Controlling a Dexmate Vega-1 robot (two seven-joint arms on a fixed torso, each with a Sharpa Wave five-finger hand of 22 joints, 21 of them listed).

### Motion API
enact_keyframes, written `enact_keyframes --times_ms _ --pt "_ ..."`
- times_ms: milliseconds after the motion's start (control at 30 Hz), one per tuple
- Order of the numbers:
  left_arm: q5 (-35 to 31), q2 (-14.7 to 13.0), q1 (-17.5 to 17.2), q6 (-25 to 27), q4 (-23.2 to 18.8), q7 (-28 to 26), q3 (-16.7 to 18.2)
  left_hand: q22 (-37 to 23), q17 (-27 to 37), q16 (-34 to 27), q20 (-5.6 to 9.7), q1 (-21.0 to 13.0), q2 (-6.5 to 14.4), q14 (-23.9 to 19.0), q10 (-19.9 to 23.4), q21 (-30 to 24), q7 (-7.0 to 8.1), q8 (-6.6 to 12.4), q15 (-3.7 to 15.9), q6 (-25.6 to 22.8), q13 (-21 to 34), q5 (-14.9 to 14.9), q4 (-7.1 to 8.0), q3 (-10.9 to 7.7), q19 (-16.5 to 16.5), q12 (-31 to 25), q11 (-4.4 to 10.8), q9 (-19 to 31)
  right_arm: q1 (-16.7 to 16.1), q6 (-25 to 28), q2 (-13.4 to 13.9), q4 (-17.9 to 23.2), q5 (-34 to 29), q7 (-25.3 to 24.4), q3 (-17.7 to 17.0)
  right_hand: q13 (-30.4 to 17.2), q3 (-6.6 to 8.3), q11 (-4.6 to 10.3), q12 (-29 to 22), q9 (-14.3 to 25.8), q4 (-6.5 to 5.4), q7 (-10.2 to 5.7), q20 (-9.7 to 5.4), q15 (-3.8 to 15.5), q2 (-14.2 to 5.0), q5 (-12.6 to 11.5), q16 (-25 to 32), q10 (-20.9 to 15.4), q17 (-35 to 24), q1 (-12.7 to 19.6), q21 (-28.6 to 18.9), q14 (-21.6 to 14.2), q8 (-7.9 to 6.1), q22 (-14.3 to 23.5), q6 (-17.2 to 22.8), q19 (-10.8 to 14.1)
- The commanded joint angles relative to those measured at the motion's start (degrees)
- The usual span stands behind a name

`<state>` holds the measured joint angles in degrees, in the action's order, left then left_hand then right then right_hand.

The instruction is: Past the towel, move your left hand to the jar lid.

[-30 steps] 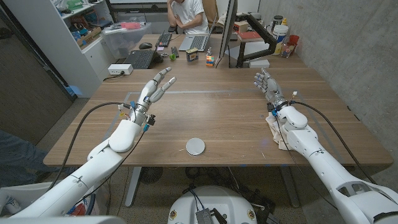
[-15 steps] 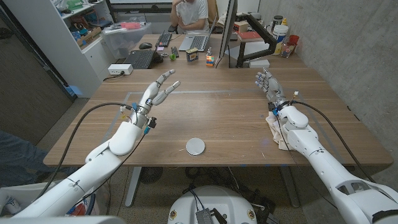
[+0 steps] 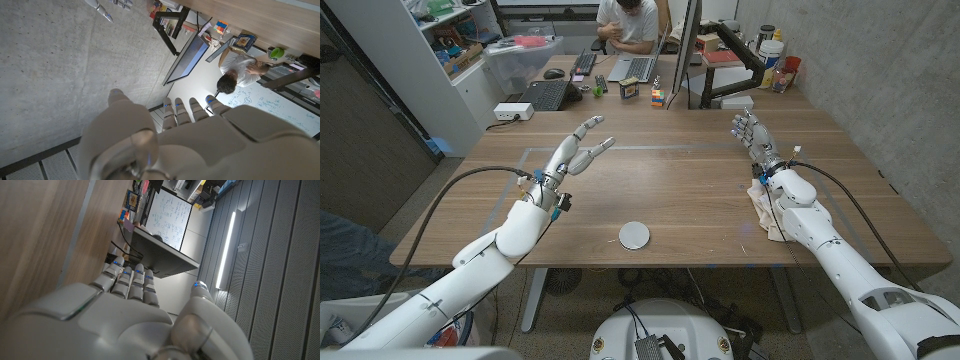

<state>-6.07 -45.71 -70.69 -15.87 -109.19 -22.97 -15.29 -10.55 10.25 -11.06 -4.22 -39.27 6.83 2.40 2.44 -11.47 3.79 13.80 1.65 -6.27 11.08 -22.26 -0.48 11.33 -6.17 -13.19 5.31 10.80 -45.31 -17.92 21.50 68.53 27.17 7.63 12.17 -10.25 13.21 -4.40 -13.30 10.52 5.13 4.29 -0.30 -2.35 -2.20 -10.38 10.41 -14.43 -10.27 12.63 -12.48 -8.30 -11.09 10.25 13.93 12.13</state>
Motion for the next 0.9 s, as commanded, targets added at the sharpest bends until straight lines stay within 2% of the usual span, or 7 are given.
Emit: enact_keyframes --times_ms 33,533,767,900 --pt "-2.5 -1.3 -2.6 1.8 -3.1 -1.3 0.7 -0.1 0.3 -0.3 -0.56 -0.7 0.2 0.0 0.2 -0.4 0.33 -0.2 0.34 -0.4 0.1 0.1 -0.47 0.04 -0.3 -0.2 0.13 0.1 0.2 -0.3 -0.3 -0.5 0.1 0.3 0.1 -0.3 0.05 0.07 0.3 0.3 0.08 -0.16 -0.09 0.04 -0.18 -0.3 0.3 -0.5 -0.1 0.4 0.0 -0.4 -0.21 0.3 0.4 0.6" --pt "-4.5 -2.2 -3.4 0.8 -3.8 -0.8 0.1 -0.2 0.4 -0.3 -0.95 -1.0 0.2 -0.3 0.2 0.1 0.46 -0.44 -0.36 -0.6 0.2 0.1 -0.57 0.09 -1.8 0.0 0.19 0.2 -0.2 0.4 -0.2 0.6 -0.3 -0.5 0.2 -0.3 0.0 0.05 0.3 0.3 0.09 -0.24 -0.1 -0.02 -0.23 -0.3 0.3 -0.7 -0.1 0.4 0.1 -0.5 -0.18 0.3 0.4 0.7" --pt "-8.6 -3.7 -3.5 3.6 -5.8 -0.4 -0.4 -0.2 0.4 -0.3 -0.99 -1.2 0.2 -0.4 0.4 0.1 0.54 -0.53 -0.76 -0.6 0.2 0.1 -0.65 0.11 -2.0 0.0 0.44 0.2 -0.1 0.7 -0.1 0.9 -0.4 -0.8 0.3 -0.3 -0.03 0.07 0.3 0.3 0.1 -0.17 -0.08 0.07 -0.25 -0.3 0.3 -0.7 -0.1 0.4 0.2 -0.6 -0.16 0.3 0.3 0.7" --pt "-11.4 -4.2 -3.5 5.8 -7.3 -0.6 -0.9 -0.3 0.4 -0.4 -0.78 -1.5 0.2 -0.9 0.3 -0.5 0.43 -0.65 -0.94 -0.7 0.2 0.1 -0.75 0.12 -0.9 0.2 0.22 0.2 0.2 0.8 0.0 0.8 -0.3 -0.6 0.2 -0.3 -0.05 0.04 0.3 0.3 0.1 -0.16 -0.08 -0.03 -0.25 -0.3 0.3 -0.8 -0.1 0.3 0.2 -0.6 -0.17 0.3 0.4 0.7"
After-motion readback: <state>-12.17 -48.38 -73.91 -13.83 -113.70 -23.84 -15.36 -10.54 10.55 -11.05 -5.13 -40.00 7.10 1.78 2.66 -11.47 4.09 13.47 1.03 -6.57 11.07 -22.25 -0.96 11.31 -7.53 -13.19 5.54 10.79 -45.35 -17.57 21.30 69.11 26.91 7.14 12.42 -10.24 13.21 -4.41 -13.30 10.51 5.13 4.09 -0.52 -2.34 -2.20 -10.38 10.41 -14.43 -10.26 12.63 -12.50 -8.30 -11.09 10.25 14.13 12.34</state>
